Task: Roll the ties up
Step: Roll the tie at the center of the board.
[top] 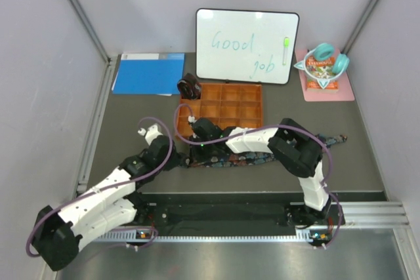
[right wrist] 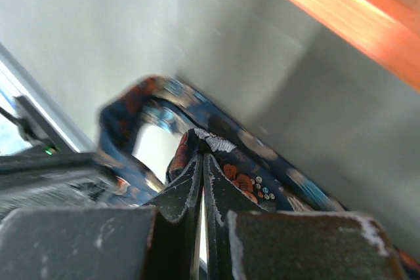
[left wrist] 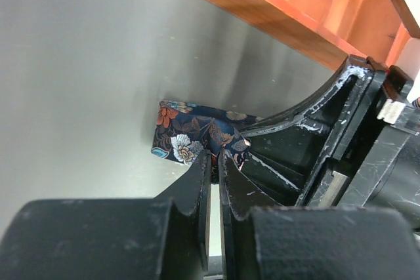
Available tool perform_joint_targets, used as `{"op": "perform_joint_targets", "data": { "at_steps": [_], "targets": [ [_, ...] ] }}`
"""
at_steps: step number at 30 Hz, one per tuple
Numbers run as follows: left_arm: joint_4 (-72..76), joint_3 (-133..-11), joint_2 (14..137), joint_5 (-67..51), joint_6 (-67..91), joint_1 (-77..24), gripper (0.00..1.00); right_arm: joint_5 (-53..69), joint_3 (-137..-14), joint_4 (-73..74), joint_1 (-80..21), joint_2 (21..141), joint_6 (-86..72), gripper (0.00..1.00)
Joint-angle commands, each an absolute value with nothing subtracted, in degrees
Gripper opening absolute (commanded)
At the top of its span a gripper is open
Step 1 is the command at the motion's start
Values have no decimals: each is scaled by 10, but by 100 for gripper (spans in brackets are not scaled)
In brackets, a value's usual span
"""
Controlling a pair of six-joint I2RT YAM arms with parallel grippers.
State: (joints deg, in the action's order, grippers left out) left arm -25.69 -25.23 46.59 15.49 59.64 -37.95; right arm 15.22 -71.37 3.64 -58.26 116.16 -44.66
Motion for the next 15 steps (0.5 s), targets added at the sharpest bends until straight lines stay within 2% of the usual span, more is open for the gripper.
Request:
{"op": "perform_joint_targets", "data": {
  "at_steps": [1,8,13,15],
  "targets": [
    [-233,-294,489,173,594,-395,0,133,-736,148,-563,1117,-413,0],
    [-292,-388,595,264,577,-478,0,109,-735,253,-527,1074,-380,0],
    [-318,-409,611,294,573,-495,0,128,-708,244,-514,1027,-369,0],
    [-326,-407,599,303,568,-495,0,157,-694,199,-514,1024,-389,0]
  ]
}}
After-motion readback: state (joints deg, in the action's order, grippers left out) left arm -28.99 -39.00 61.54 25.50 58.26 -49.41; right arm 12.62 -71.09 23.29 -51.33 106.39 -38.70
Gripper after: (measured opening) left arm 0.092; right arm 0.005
